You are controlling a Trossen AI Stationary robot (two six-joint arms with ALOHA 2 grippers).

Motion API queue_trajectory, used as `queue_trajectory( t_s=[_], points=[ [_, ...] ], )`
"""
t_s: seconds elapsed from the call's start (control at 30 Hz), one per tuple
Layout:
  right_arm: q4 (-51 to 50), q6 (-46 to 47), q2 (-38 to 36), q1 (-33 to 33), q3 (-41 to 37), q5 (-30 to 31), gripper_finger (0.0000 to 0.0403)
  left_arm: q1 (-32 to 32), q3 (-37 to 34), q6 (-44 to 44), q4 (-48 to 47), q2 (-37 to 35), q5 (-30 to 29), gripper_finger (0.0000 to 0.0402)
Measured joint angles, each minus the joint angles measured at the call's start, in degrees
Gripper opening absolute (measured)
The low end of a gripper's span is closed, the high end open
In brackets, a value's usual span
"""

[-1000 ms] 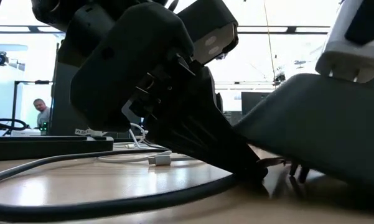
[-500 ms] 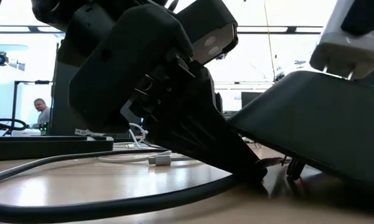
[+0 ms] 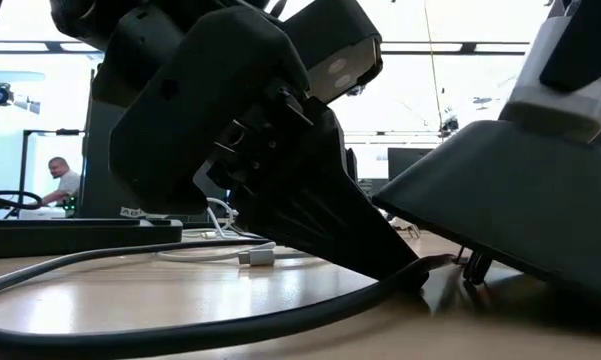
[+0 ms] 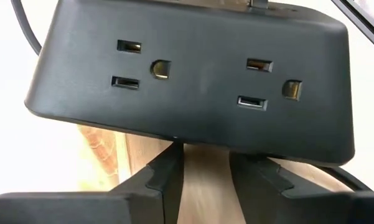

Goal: Insert USB
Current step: Insert the white charger adapter into the bottom black outlet extension

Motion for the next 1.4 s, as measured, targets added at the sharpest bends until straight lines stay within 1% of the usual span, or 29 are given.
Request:
queue_trajectory(
  t_s=[0.17,0.3,0.53,0.73,0.9,1.2,1.4],
  points=[
    [0.4,0.3,0.0,-0.6,-0.8,0.3,0.0145,0.0,0.0,0.0,0.5,0.0,0.0,0.011],
    [1.0,0.0,0.8,-1.1,-0.9,0.3,0.0145,-0.1,0.0,0.3,0.6,0.0,0.2,0.0116],
    [2.6,-3.3,2.5,-2.5,-0.8,-3.5,0.0145,-0.2,0.0,0.5,1.3,-0.1,0.2,0.0122],
    [2.5,-6.0,2.6,-2.8,-0.3,-5.5,0.0145,-0.4,0.0,0.5,2.1,-0.4,0.5,0.0112],
    [2.5,-7.3,2.6,-3.1,-0.4,-5.8,0.0145,-0.4,0.0,0.5,2.4,-0.4,0.5,0.0108],
    [2.9,-8.4,4.0,-3.8,-0.3,-5.7,0.0145,-0.4,0.0,-1.5,1.8,-0.4,0.4,0.0118],
    [3.1,-10.2,4.5,-3.8,-0.3,-5.1,0.0145,-0.5,0.0,-2.5,1.7,-0.4,0.2,0.0115]
  ],
)
